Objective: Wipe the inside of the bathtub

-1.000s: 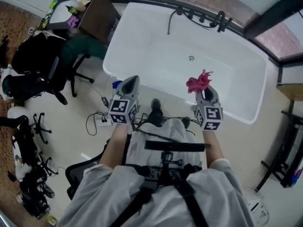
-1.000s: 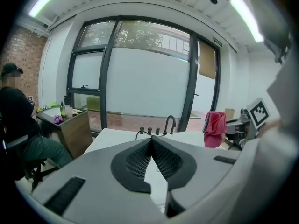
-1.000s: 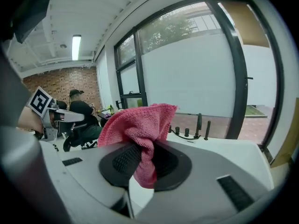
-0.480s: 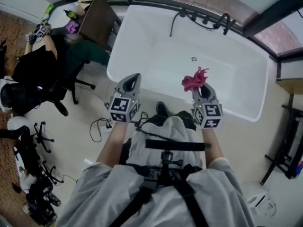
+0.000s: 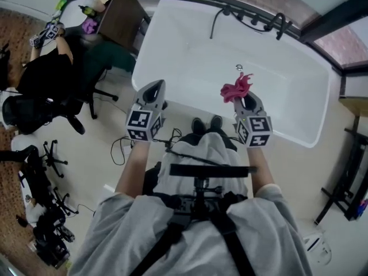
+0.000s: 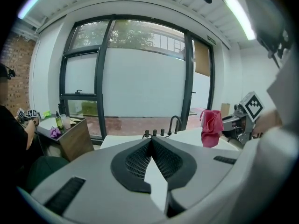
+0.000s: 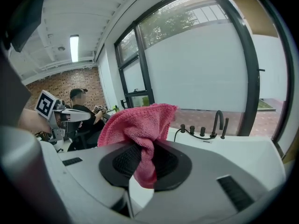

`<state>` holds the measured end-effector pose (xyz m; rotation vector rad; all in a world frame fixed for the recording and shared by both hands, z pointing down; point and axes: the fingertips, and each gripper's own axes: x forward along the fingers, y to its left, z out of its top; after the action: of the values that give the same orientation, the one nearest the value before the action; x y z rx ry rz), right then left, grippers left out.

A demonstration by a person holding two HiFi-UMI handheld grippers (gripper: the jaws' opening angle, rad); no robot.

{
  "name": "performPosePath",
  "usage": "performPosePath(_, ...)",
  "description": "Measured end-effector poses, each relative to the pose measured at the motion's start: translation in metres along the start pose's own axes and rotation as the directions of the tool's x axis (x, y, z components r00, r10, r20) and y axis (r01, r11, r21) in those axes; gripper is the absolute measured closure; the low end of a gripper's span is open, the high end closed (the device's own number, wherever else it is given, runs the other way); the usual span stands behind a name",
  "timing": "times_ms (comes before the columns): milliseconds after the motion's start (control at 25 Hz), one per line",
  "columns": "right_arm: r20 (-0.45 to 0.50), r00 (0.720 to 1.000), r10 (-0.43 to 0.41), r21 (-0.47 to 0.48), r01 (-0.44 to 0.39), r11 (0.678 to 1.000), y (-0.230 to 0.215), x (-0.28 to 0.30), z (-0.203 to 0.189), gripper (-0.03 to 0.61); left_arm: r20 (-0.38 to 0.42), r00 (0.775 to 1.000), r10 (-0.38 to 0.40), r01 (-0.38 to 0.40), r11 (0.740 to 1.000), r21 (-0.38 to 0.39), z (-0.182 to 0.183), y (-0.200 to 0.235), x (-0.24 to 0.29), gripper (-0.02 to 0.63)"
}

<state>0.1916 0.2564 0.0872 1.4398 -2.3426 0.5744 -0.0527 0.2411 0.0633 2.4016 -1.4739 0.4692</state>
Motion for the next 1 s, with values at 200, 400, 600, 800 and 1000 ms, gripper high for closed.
performPosePath(200,0.003,0.999,0.044,-0.003,-0.044,0.999,-0.011,0.006,0.004,0.512,-0.003,0.999,0.038,-0.038,0.999,0.001,0.005,-0.009,0.003,0.607)
performPosePath(400,0.004,0.996,0.086,-0.001,-0.086,0.996,-0.03,0.008,0.003,0.512,-0.005,0.998,0.068,-0.068,0.998,0.015,0.014,-0.03,0.01,0.609)
performPosePath(600,0.018,0.993,0.118,0.007,-0.118,0.993,-0.045,0.016,0.007,0.512,0.001,0.994,0.105,-0.105,0.994,0.018,0.021,-0.039,0.018,0.607)
performPosePath(800,0.036,0.99,0.135,0.015,-0.136,0.991,-0.046,0.027,0.019,0.512,0.007,0.992,0.126,-0.127,0.991,0.043,0.036,-0.035,0.018,0.608)
performPosePath(1000,0.068,0.989,0.135,0.014,-0.136,0.991,-0.043,0.046,0.04,0.512,0.017,0.992,0.122,-0.122,0.991,0.057,0.051,-0.018,0.027,0.608)
